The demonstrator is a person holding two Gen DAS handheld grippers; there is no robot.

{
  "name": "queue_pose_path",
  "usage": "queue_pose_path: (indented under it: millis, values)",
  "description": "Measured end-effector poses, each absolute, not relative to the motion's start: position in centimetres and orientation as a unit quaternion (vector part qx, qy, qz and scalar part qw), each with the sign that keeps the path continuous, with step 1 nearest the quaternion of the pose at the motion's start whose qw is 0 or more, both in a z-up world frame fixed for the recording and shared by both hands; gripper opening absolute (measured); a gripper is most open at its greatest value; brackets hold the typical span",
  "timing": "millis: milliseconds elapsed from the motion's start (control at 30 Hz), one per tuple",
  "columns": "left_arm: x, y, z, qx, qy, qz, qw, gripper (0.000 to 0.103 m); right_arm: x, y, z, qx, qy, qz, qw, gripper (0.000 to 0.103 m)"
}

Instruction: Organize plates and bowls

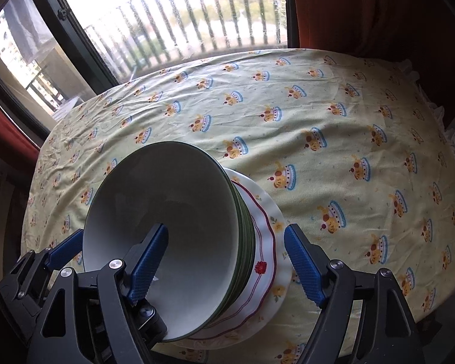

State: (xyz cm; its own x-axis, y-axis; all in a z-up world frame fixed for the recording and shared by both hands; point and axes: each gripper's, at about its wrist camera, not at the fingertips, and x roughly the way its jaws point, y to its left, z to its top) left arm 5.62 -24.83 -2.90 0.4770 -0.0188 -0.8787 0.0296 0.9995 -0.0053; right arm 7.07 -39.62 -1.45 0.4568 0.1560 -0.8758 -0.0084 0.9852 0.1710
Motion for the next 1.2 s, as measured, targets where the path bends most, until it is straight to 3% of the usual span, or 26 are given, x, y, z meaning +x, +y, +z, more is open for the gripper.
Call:
queue_pose_path:
  millis: [567,1133,1200]
  values:
    - [1.4,-16.0,1.2,0.009,0.416,-0.063,0.907,0.086,1.5,-32.5,4.4,0.016,0.419,-0.072,0.905,0.084]
    - [-4.5,-2.2,-2.3,0.007,0.358,-0.020,0.933,0.096,-5.0,-21.5,0.7,0.038,0.346,-0.033,0.937,0.085]
    - [-5.1,-1.2,-2.7,0.003,0.356,-0.017,0.934,0.097,-5.6,-20.7,0.2,0.030,0.341,-0.032,0.939,0.089]
